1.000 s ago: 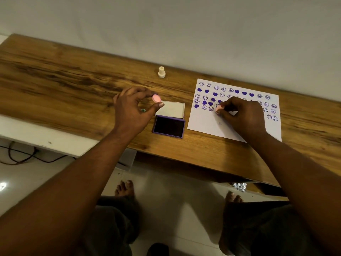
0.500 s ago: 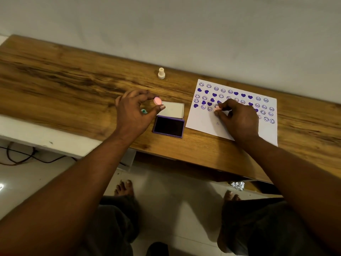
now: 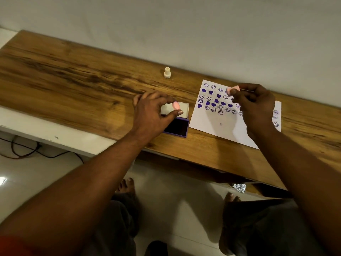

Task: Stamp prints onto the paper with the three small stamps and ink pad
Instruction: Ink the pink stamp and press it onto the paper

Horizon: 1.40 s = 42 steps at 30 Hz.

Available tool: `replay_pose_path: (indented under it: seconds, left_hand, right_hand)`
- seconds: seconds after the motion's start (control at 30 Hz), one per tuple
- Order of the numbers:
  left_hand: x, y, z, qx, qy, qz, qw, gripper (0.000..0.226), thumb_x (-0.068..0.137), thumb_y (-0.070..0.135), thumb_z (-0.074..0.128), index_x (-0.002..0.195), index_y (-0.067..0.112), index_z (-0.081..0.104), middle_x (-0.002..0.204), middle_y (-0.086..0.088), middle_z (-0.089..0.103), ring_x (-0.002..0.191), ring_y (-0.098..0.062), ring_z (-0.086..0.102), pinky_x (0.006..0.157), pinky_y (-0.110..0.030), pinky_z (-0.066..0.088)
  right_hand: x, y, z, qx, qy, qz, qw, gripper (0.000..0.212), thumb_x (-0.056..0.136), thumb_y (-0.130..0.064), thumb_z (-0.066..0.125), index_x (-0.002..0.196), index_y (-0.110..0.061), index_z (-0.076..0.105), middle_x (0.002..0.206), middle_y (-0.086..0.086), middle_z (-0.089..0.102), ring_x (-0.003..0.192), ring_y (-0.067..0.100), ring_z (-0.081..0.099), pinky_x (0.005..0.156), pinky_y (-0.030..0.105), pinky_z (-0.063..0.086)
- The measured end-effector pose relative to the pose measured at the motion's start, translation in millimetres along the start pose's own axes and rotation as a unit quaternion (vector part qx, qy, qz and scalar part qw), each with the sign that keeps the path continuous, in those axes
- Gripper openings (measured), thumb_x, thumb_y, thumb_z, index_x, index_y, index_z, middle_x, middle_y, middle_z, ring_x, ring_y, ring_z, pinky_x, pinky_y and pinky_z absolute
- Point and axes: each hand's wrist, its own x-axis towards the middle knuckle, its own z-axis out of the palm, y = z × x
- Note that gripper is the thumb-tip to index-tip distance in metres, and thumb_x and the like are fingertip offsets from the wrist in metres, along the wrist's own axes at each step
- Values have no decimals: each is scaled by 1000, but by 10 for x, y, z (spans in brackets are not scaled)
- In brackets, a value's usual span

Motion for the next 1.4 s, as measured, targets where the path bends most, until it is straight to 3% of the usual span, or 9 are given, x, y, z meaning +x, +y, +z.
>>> replay_pose_path:
  seconds: [0.13, 0.27, 0.4, 0.53, 0.7, 0.97, 1.17, 1.4]
  left_hand:
    - [-9, 75, -11, 3, 8, -3, 1000, 42, 81, 69, 71, 108, 37, 79, 114, 15, 75, 123, -14, 55, 105, -44, 27]
    - [-23, 173, -28, -6, 21, 1, 1000, 32, 81, 62, 77, 103, 39, 80, 108, 15, 76, 122, -17, 58, 104, -43, 26]
    - [-37, 230, -41, -16, 21, 7, 1000, 29, 81, 60, 77, 101, 39, 79, 106, 18, 75, 123, -17, 58, 106, -46, 28]
    - [-46, 217, -49, -28, 33, 5, 999, 32, 79, 62, 76, 101, 39, 80, 100, 29, 60, 119, -13, 58, 101, -38, 25]
    - [-33, 195, -57, -33, 36, -14, 999, 33, 78, 63, 77, 102, 40, 80, 102, 22, 72, 117, -9, 58, 99, -35, 25]
    - [-28, 180, -50, -37, 28, -15, 999, 34, 77, 59, 78, 105, 40, 80, 89, 38, 53, 108, 2, 51, 102, -39, 29]
    - [-78, 143, -76, -2, 44, -37, 998, 30, 79, 50, 81, 105, 37, 80, 98, 21, 75, 113, -8, 59, 101, -35, 27]
    - [-74, -31, -272, 29, 35, -71, 996, 35, 72, 61, 79, 101, 41, 79, 97, 24, 72, 115, -9, 60, 100, -34, 27]
  right_hand:
    - [-194, -95, 384, -1, -83, -14, 996, 28, 84, -22, 90, 109, -16, 77, 96, 0, 83, 90, 15, 80, 72, 22, 61]
    - [-409, -114, 717, -7, -154, -45, 987, 32, 86, -21, 88, 113, -10, 75, 102, -2, 82, 101, 16, 79, 89, 35, 64]
    - [-453, -119, 854, -2, -152, -31, 988, 33, 85, -22, 88, 113, -10, 75, 102, -2, 82, 99, 15, 79, 85, 35, 64]
    - [-453, -124, 877, -22, -144, -31, 989, 32, 86, -26, 88, 113, -15, 76, 103, -6, 81, 99, 13, 78, 79, 31, 64]
    - [-484, -118, 888, -28, -148, -40, 988, 31, 87, -26, 87, 113, -14, 76, 104, -7, 81, 99, 12, 78, 78, 27, 64]
    - [-519, -91, 903, -10, -169, -49, 984, 28, 87, -23, 87, 111, -12, 76, 104, -4, 81, 100, 15, 79, 82, 30, 65]
    - [-557, -59, 1025, -9, -168, -35, 985, 30, 86, -23, 88, 110, -9, 75, 101, -1, 82, 98, 15, 79, 85, 37, 65]
    - [-542, -109, 1249, -33, -212, -41, 976, 31, 87, -30, 87, 110, -15, 72, 96, -6, 82, 92, 9, 79, 81, 30, 65]
